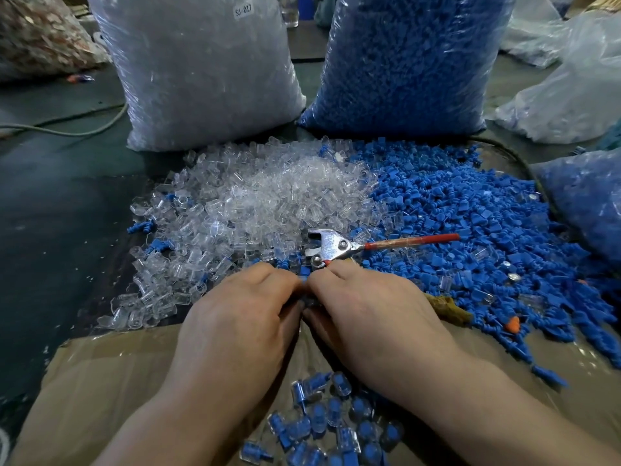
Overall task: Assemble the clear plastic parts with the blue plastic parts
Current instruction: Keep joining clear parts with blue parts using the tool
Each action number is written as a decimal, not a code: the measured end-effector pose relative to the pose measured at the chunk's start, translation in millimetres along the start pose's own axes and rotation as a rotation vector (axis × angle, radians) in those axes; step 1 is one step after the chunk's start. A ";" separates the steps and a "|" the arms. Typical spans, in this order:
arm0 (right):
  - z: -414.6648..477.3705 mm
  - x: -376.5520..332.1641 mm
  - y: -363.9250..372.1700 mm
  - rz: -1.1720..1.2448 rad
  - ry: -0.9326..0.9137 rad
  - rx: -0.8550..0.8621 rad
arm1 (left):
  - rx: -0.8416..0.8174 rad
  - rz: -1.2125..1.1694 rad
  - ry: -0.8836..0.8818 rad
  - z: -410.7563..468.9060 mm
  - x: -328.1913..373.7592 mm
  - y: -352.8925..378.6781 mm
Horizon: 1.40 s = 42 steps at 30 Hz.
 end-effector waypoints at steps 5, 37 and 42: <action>-1.8 1.4 -4.5 0.164 0.038 0.076 | 0.076 -0.144 -0.017 -0.7 -5.2 1.2; -12.2 17.7 1.0 1.746 0.407 -0.181 | 0.193 -1.330 -0.364 -7.4 -6.8 -1.2; -13.0 22.8 -3.6 1.508 0.377 -0.079 | 0.146 -1.219 -0.368 -8.8 -5.7 -2.1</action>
Point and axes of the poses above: each hand's wrist, its own z-axis towards the middle knuckle, its own y-axis out of the palm, x = y × z, the point moved 5 cm from there along z, towards the middle knuckle, and after that the axes turned 15 degrees about -z, right-handed, at the moved point
